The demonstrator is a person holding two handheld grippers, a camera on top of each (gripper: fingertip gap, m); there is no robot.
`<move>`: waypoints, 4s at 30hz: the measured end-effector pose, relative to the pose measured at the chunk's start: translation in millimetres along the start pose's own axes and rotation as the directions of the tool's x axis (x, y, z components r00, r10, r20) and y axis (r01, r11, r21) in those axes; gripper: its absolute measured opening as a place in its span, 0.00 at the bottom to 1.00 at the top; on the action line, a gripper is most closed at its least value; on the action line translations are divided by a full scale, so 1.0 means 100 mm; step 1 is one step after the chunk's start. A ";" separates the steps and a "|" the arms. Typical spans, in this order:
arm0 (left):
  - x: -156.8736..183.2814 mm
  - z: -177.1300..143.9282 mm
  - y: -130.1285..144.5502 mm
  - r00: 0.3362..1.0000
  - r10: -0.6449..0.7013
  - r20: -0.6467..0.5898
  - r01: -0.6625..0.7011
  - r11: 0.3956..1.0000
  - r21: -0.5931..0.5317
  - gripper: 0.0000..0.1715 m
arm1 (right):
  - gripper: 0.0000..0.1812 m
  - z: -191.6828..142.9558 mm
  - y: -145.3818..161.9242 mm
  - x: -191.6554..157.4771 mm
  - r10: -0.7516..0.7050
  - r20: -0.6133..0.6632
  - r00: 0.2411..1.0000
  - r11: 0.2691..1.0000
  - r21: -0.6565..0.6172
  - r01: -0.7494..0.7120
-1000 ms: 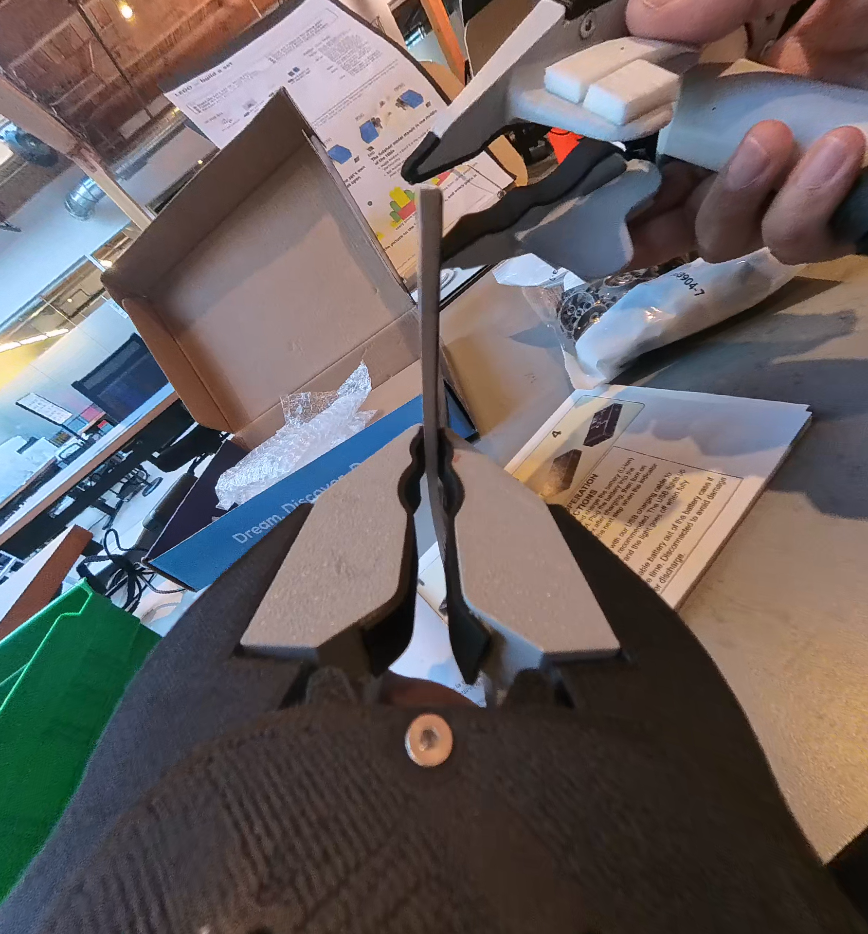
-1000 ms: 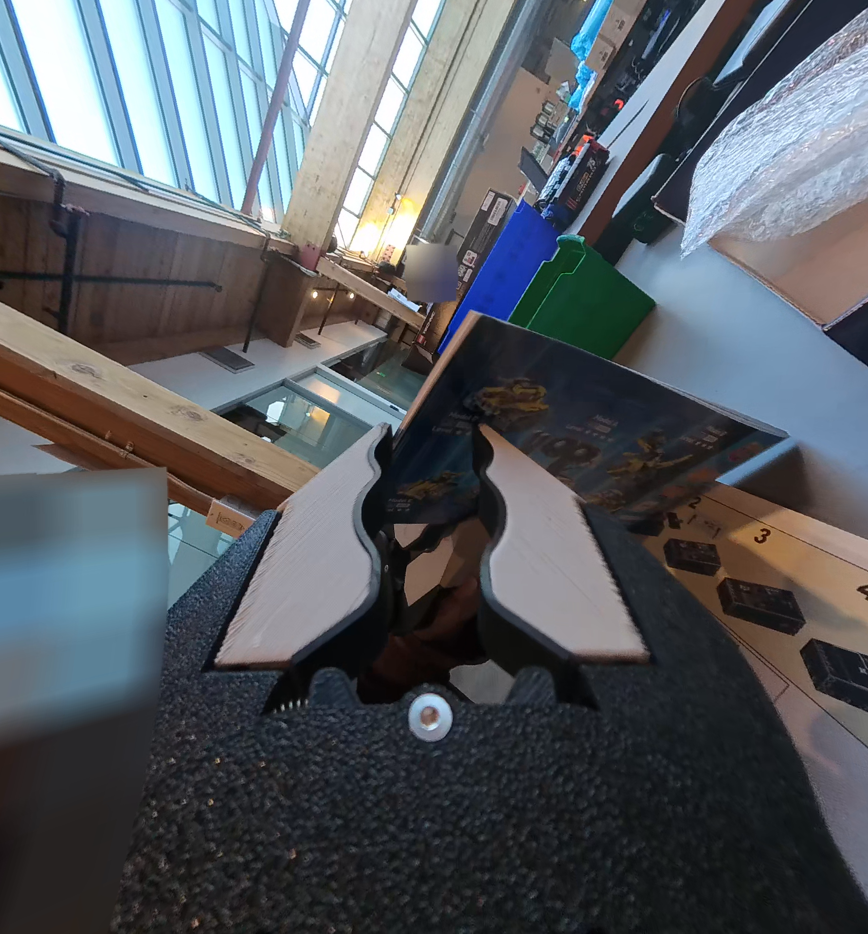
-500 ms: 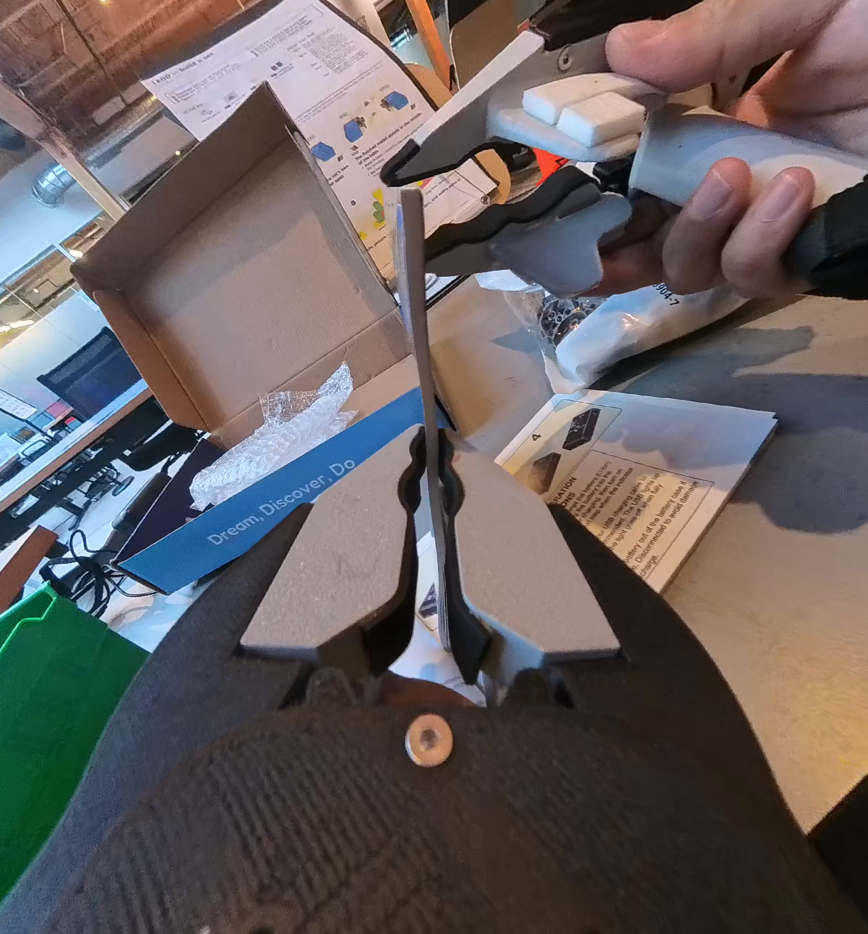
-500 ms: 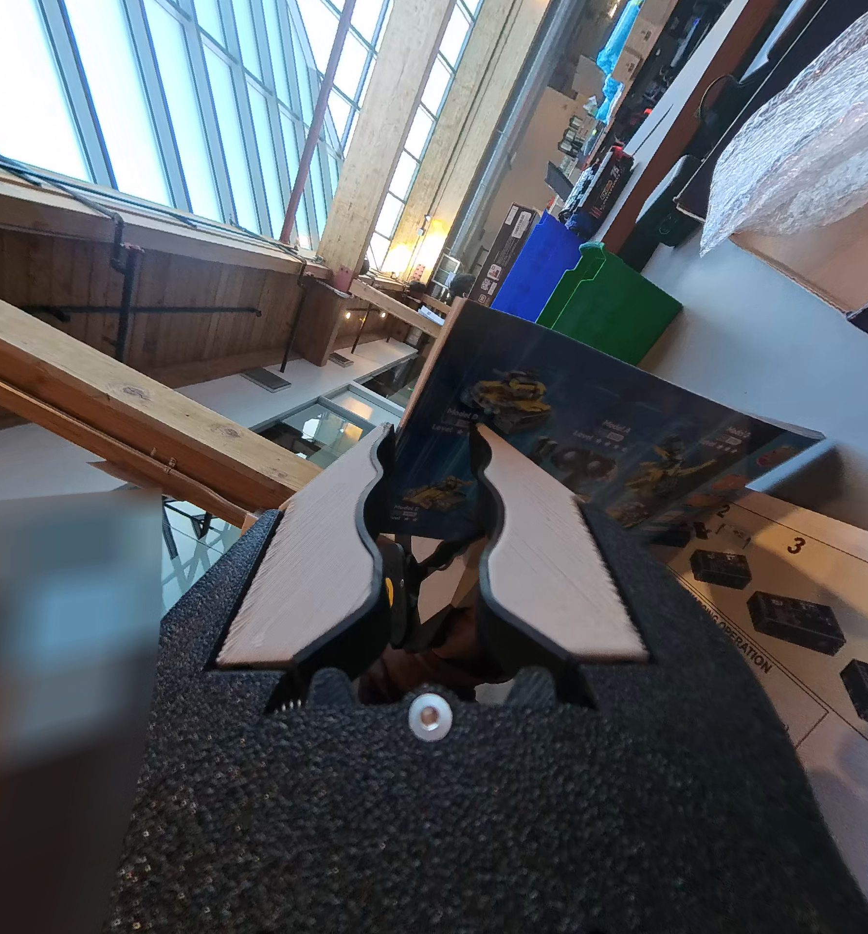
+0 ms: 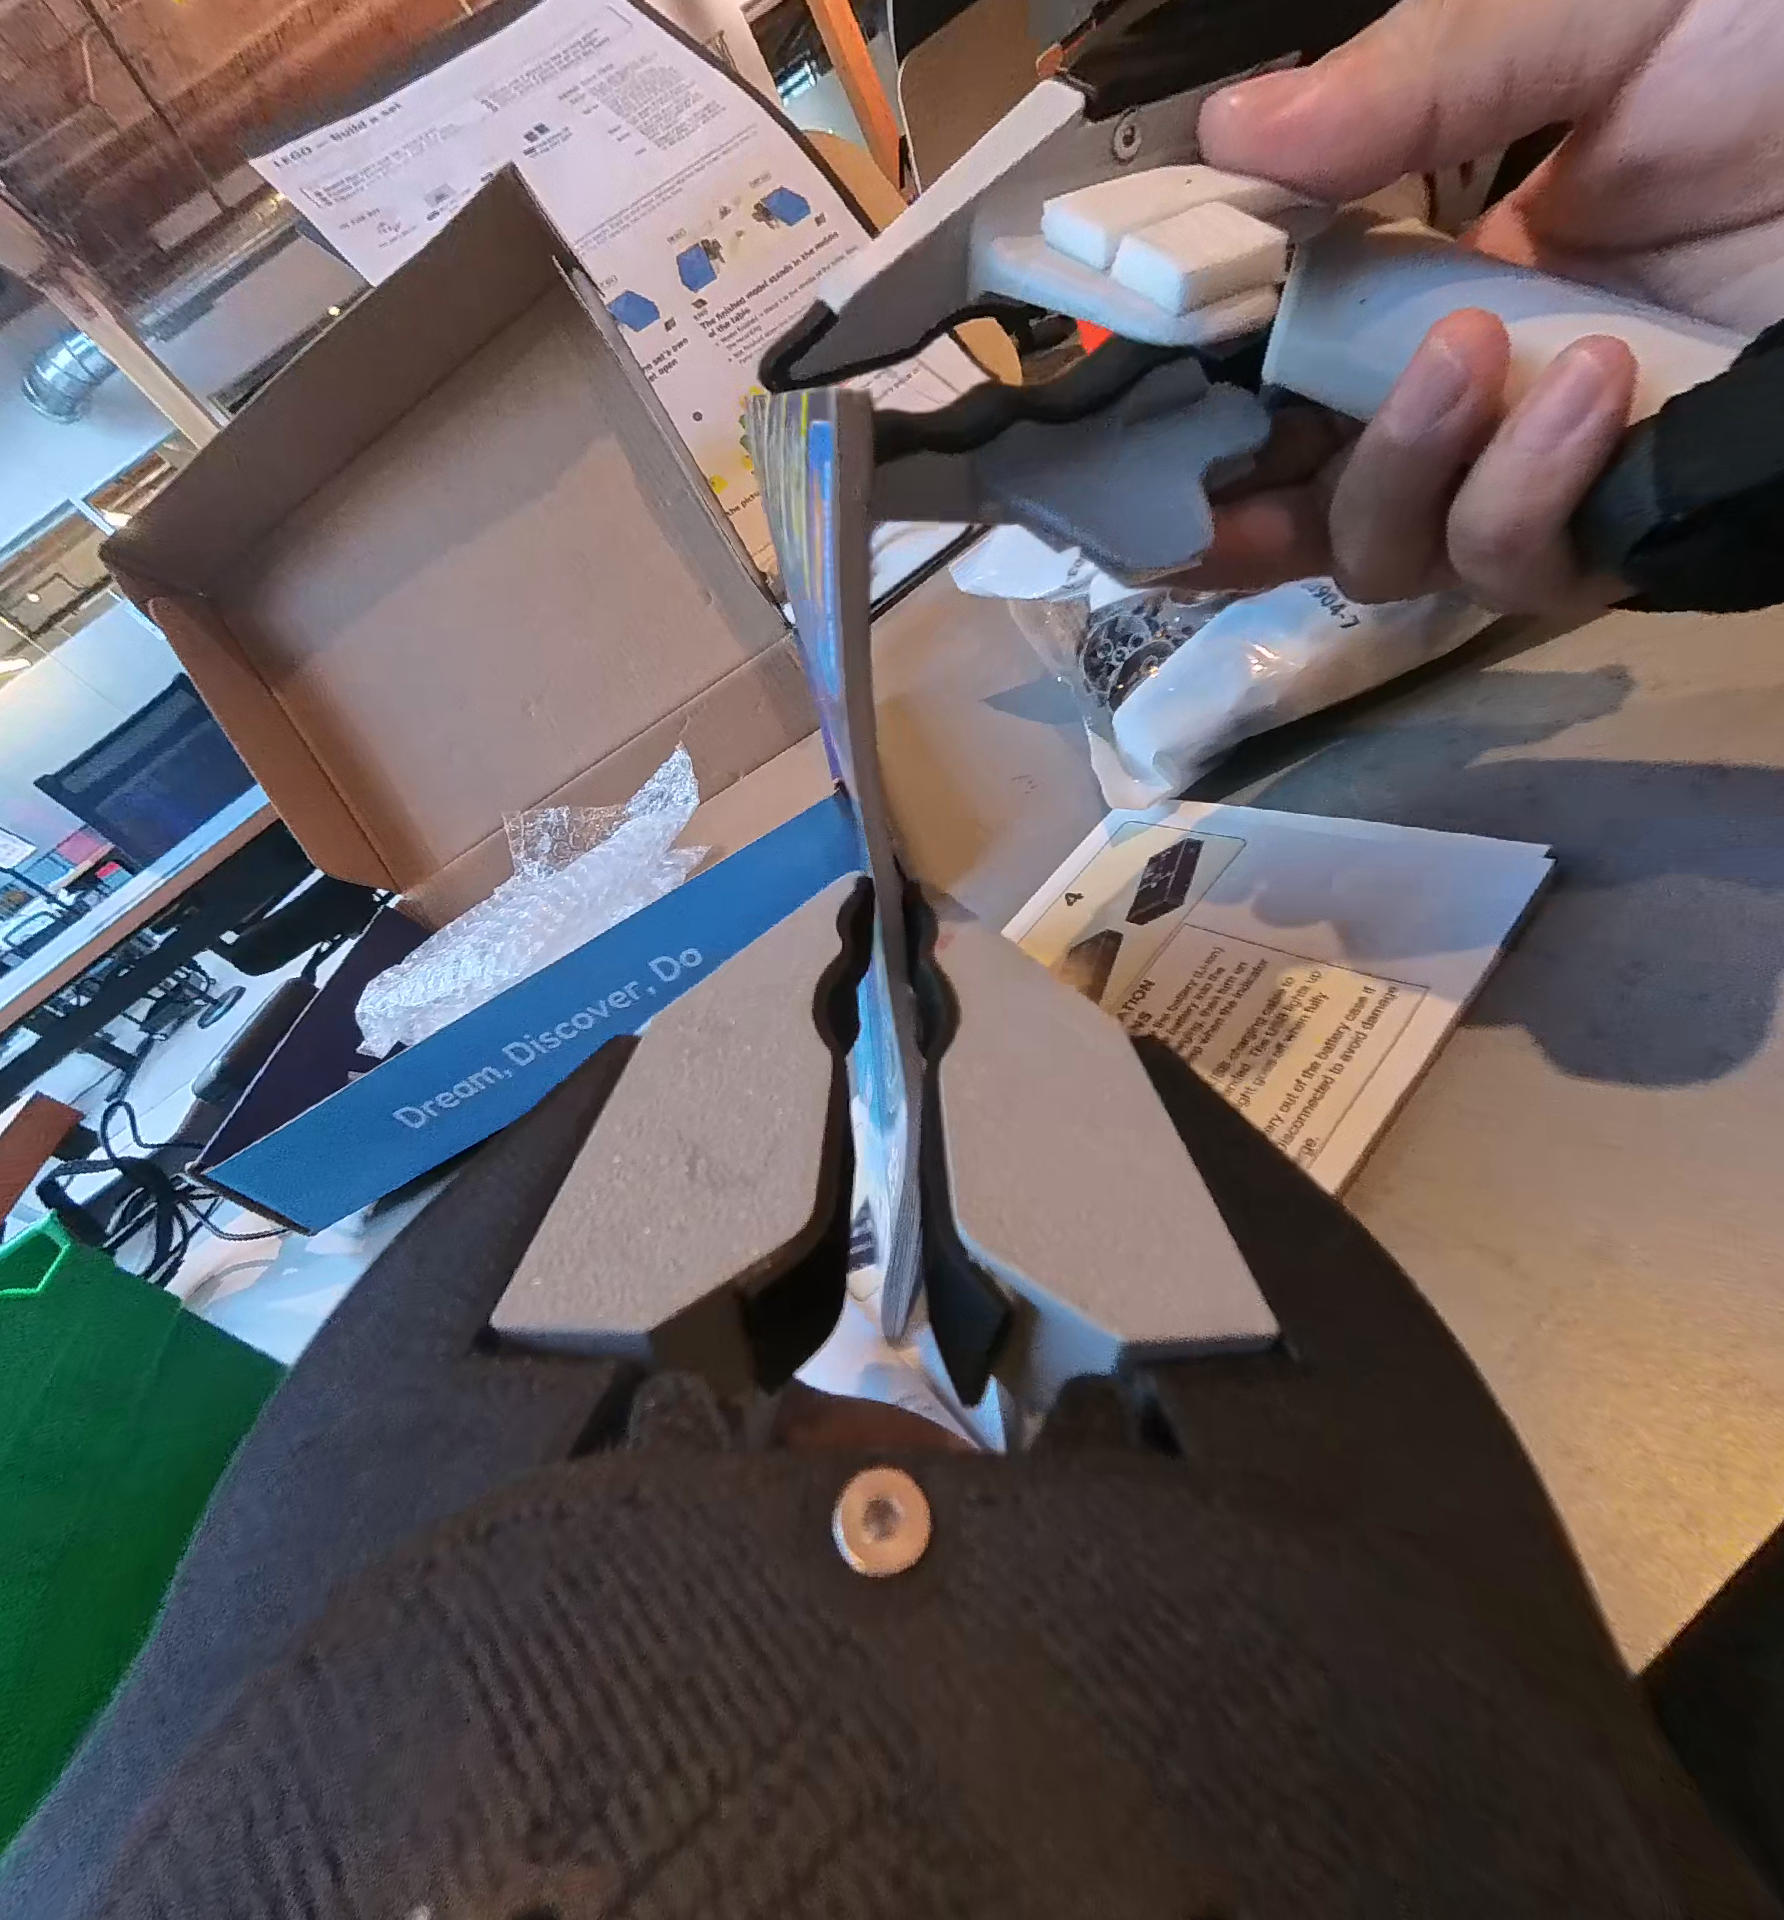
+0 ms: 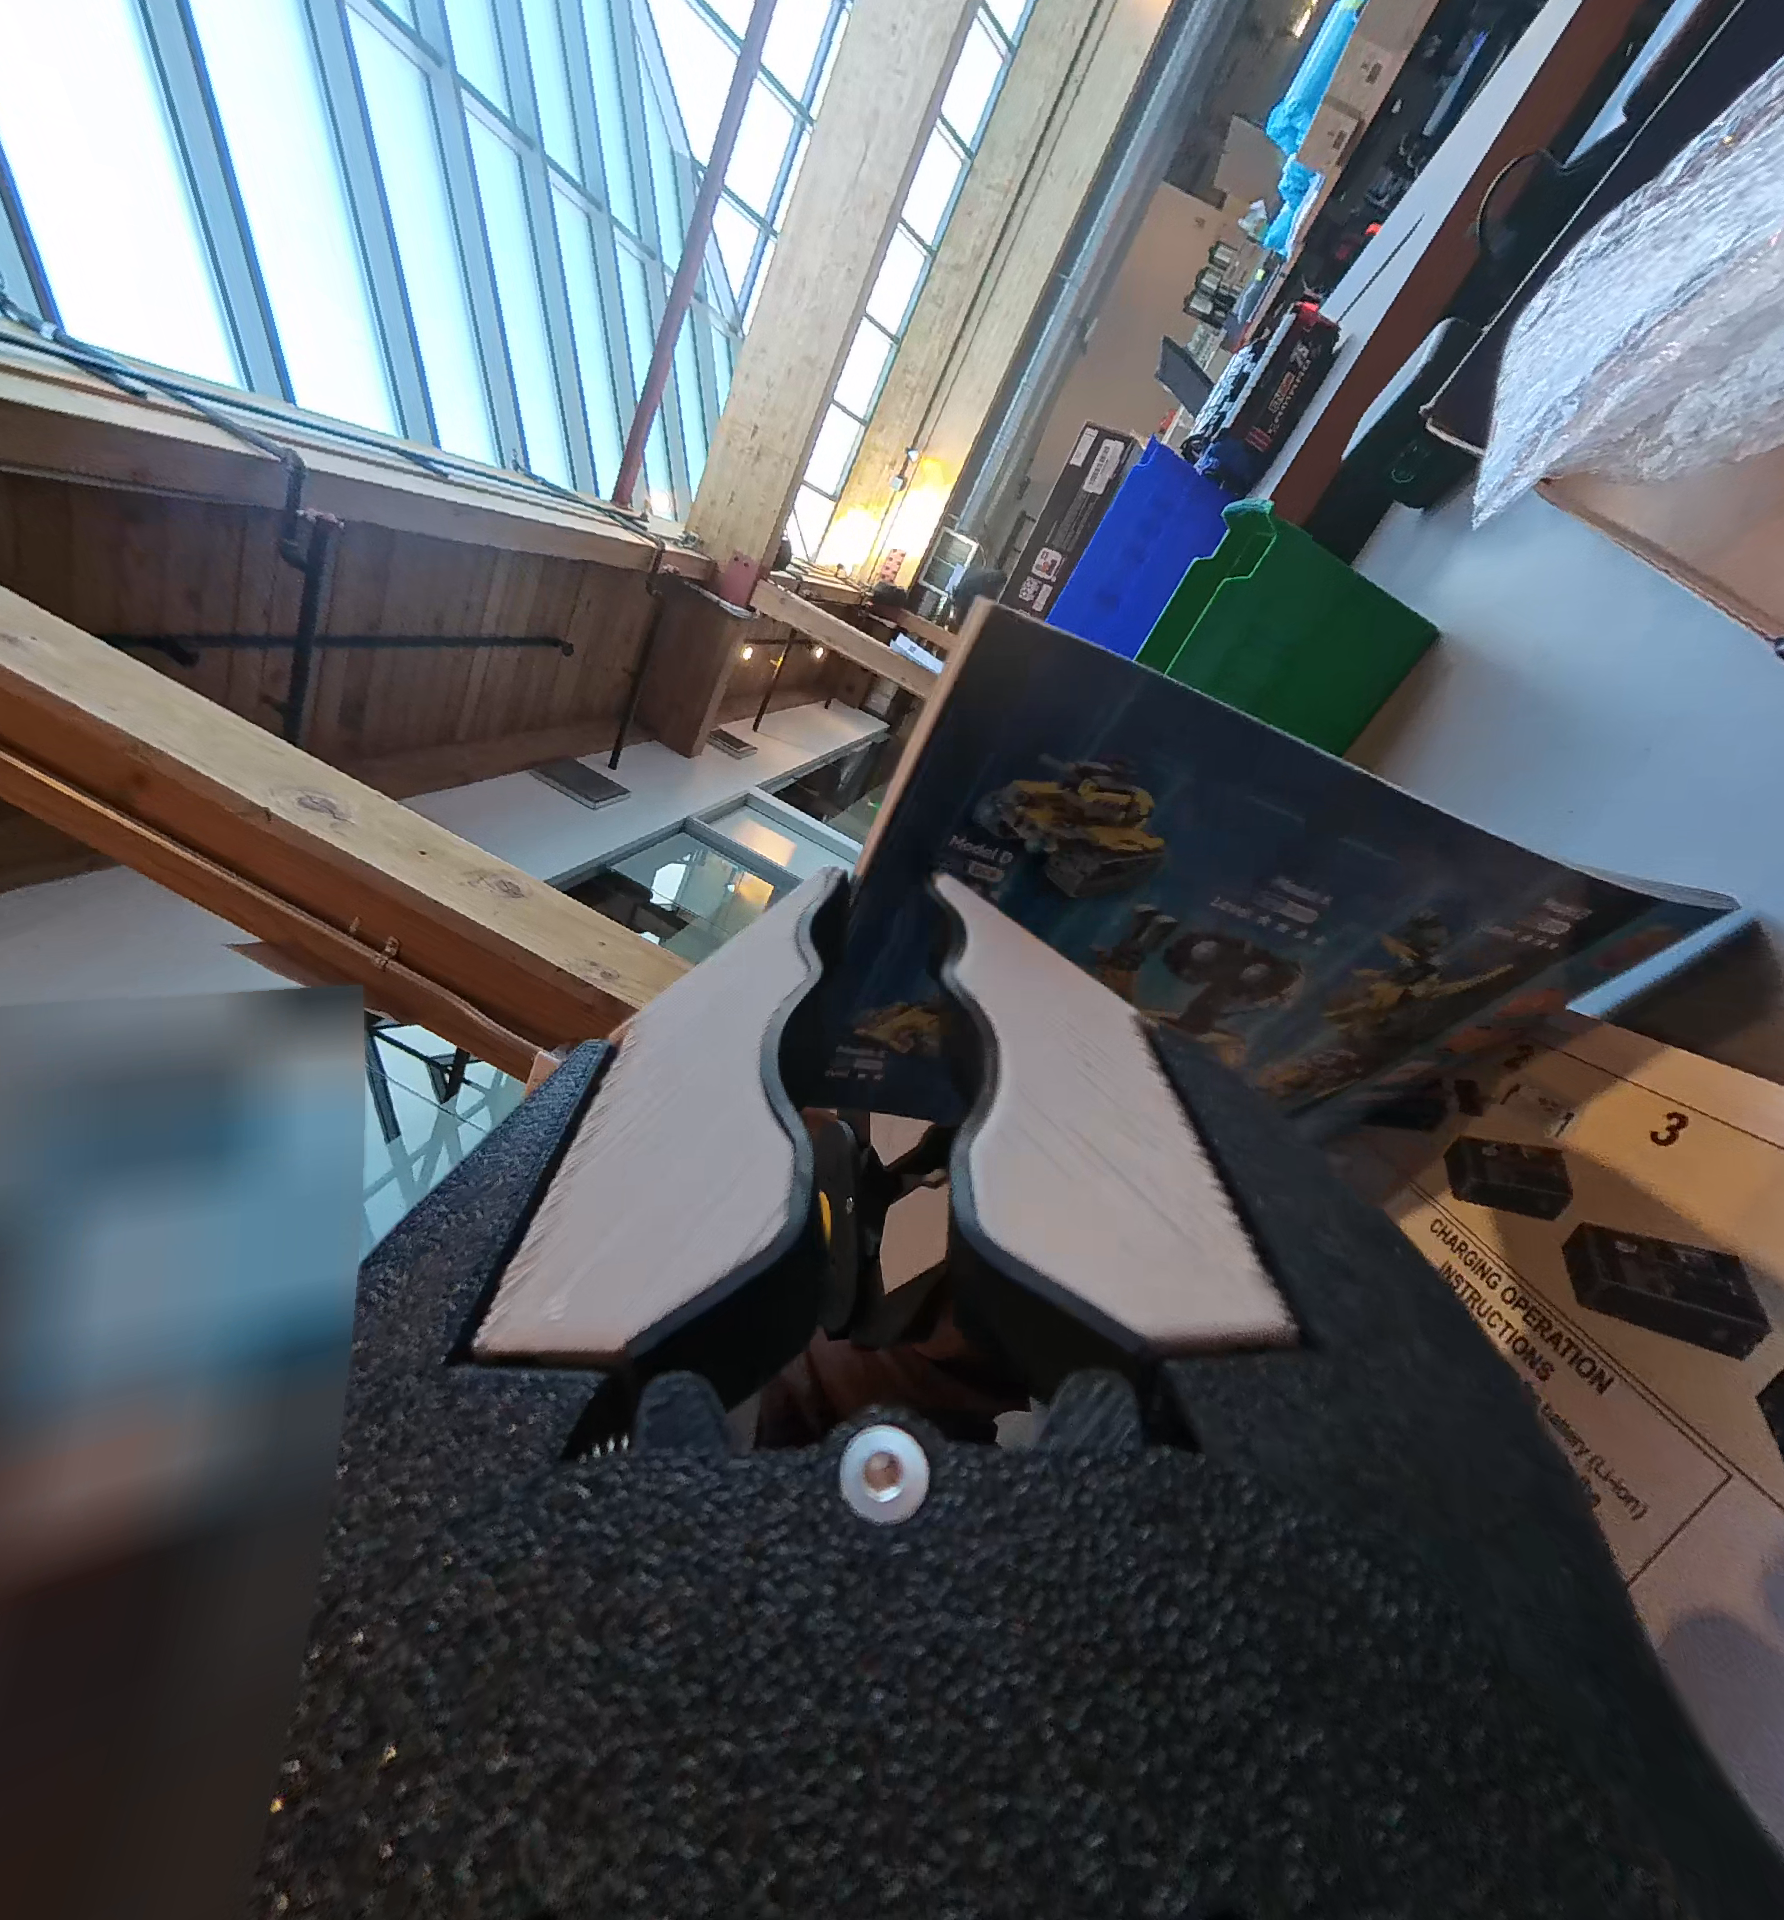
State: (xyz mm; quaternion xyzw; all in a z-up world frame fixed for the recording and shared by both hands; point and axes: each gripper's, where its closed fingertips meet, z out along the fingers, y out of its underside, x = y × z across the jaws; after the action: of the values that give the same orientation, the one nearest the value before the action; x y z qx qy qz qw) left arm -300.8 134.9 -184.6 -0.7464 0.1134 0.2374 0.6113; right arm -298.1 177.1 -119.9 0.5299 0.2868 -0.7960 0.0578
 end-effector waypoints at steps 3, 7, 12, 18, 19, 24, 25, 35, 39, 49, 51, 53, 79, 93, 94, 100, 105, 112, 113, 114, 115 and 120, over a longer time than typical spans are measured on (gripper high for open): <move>0.06 -0.01 -0.01 0.998 -0.014 -0.055 0.015 1.000 0.009 0.05 | 0.03 -0.01 -0.01 -0.02 -0.013 0.004 1.000 1.000 0.005 0.013; 0.17 -0.06 -0.12 0.972 -0.118 -0.205 0.126 0.992 0.026 0.15 | 0.00 -0.03 -0.04 0.02 -0.022 -0.011 1.000 1.000 0.015 0.022; 0.10 -0.12 -0.21 0.938 -0.195 -0.287 0.208 0.978 0.016 0.24 | 0.00 -0.01 -0.01 -0.01 -0.036 0.006 0.999 0.999 0.008 0.036; 0.12 -0.18 -0.22 0.832 -0.357 -0.425 0.371 0.927 -0.053 0.23 | 0.00 0.04 0.05 -0.02 -0.097 -0.027 0.995 0.995 -0.036 0.096; 0.15 -0.15 -0.14 0.825 -0.368 -0.430 0.368 0.926 -0.086 0.23 | 0.00 0.03 0.06 0.05 -0.091 -0.044 0.995 0.995 -0.040 0.089; 0.32 -0.13 0.24 0.878 -0.204 -0.433 0.121 0.970 -0.210 0.30 | 0.00 0.02 0.18 0.08 -0.110 -0.084 0.990 0.985 -0.141 0.098; 0.34 -0.14 0.27 0.879 -0.176 -0.442 0.082 0.971 -0.224 0.32 | 0.00 0.02 0.23 0.01 -0.168 -0.086 0.982 0.969 -0.197 0.148; 0.27 -0.17 0.46 0.864 -0.179 -0.470 0.037 0.955 -0.295 0.32 | 0.27 -1.02 0.84 0.62 -0.959 -0.082 0.270 0.169 -0.934 0.314; 0.35 -0.11 0.51 0.860 -0.163 -0.484 0.006 0.951 -0.309 0.31 | 0.28 -1.28 0.93 0.83 -0.989 0.075 0.128 -0.048 -0.979 0.199; 0.51 -0.10 0.62 0.847 -0.140 -0.513 -0.046 0.942 -0.333 0.30 | 0.04 -1.29 1.02 0.93 -0.977 0.150 0.149 -0.121 -0.975 0.187; 0.50 -0.11 0.62 0.848 -0.134 -0.512 -0.052 0.942 -0.333 0.30 | 0.04 -1.26 1.03 0.88 -0.979 0.119 0.167 -0.079 -0.970 0.229; 0.50 -0.12 0.57 0.851 -0.114 -0.512 -0.062 0.948 -0.313 0.30 | 0.03 -1.21 1.02 0.81 -0.978 0.075 0.192 -0.017 -0.958 0.286; 0.85 -0.03 0.18 0.873 0.028 -0.487 -0.107 0.985 -0.136 0.00 | 0.00 -0.70 0.90 0.22 -0.931 -0.127 0.342 0.325 -0.714 0.620; 0.91 -0.14 0.07 0.816 -0.097 -0.570 0.006 0.987 -0.160 0.23 | 0.00 -0.64 0.83 0.15 -0.928 -0.169 0.331 0.353 -0.678 0.644; 0.88 -0.13 0.05 0.822 -0.103 -0.561 0.016 0.987 -0.157 0.21 | 0.00 -0.64 0.83 0.14 -0.931 -0.166 0.326 0.348 -0.680 0.646; 0.71 -0.10 0.00 0.869 -0.037 -0.493 -0.018 0.994 -0.106 0.00 | 0.00 -0.63 0.83 0.17 -0.943 -0.167 0.288 0.320 -0.694 0.645; 0.30 0.00 0.03 0.937 -0.072 -0.341 0.037 0.993 -0.108 0.00 | 0.01 -0.64 0.69 0.13 -0.938 -0.233 0.258 0.347 -0.664 0.662; -0.49 -0.07 0.25 0.879 -0.432 -0.202 0.413 0.901 -0.131 0.00 | 0.03 -0.80 0.56 0.24 -0.902 -0.310 0.302 0.433 -0.638 0.637; -0.55 -0.08 0.30 0.869 -0.455 -0.193 0.435 0.889 -0.141 0.00 | 0.06 -0.80 0.60 0.31 -0.900 -0.304 0.312 0.436 -0.651 0.621; -0.59 -0.09 0.34 0.858 -0.477 -0.191 0.456 0.878 -0.146 0.00 | 0.08 -0.81 0.64 0.37 -0.900 -0.293 0.324 0.435 -0.669 0.602; -0.65 -0.11 0.36 0.850 -0.493 -0.183 0.474 0.869 -0.140 0.00 | 0.09 -0.82 0.69 0.44 -0.900 -0.285 0.330 0.431 -0.690 0.581; -0.98 -0.23 0.61 0.870 -0.483 -0.099 0.463 0.869 -0.173 0.00 | 0.10 -0.89 0.98 0.78 -0.907 -0.227 0.354 0.380 -0.802 0.460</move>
State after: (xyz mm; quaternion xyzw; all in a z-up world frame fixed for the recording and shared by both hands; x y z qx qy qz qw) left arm -407.9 87.1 -185.5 -0.8081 -0.0481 0.0350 0.5861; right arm -220.8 158.1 -251.9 0.5263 0.7347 -0.3524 -0.2430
